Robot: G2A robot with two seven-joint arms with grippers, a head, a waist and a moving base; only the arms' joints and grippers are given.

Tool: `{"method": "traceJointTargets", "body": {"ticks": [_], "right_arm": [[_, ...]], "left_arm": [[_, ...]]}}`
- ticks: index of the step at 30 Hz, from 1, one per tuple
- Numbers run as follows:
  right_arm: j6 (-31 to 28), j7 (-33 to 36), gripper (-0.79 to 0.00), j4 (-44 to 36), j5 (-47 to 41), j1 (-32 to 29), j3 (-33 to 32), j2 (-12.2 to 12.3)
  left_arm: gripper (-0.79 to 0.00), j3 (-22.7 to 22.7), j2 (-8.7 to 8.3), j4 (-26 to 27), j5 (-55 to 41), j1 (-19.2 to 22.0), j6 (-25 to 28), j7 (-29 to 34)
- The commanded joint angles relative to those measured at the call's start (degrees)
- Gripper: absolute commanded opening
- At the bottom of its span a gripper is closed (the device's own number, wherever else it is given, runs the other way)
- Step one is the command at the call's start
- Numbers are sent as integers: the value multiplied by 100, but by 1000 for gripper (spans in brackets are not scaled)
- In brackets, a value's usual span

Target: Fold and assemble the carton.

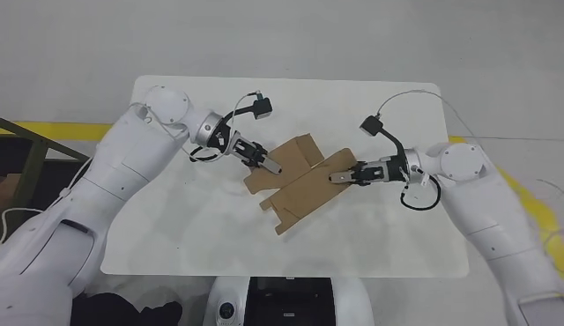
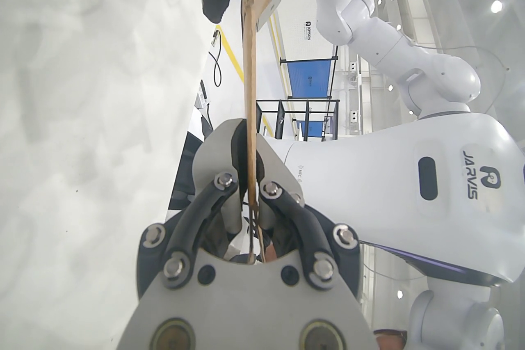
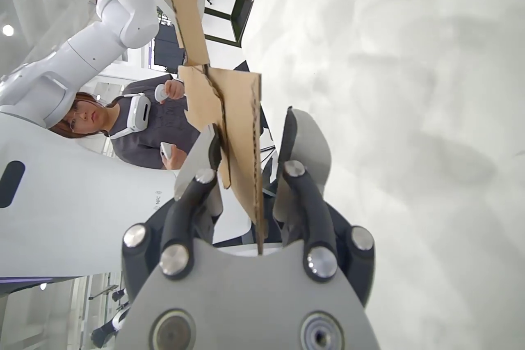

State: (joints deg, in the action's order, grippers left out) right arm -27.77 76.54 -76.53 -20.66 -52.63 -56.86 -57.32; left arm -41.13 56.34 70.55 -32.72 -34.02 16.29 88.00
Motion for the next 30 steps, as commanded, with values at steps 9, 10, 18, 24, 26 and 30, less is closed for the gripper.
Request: {"method": "traceJointTargets", "body": {"ticks": [9, 10, 18, 24, 26, 30], "right_arm": [[-156, -156, -785, -103, -374, 215, 550, 290], [-176, -176, -785, -101, -411, 239, 603, 316], [-281, -281, -785, -161, -876, 419, 990, 511], [-205, -205, -785, 21, -1603, 491, 1050, 622], [-125, -126, -785, 108, -1888, 495, 1017, 638], [-48, -50, -785, 171, -2269, 413, 898, 668]], "left_arm": [[-785, 72, -90, -28, -126, 79, 0, 0], [-785, 73, -96, -33, -133, 84, 0, 0], [0, -72, -127, -74, -338, 70, 40, -40], [0, -530, -244, -189, -537, -96, 416, -416], [0, -698, -293, -211, -587, -208, 539, -539], [0, -993, -373, -258, -697, -436, 709, -709]]}}
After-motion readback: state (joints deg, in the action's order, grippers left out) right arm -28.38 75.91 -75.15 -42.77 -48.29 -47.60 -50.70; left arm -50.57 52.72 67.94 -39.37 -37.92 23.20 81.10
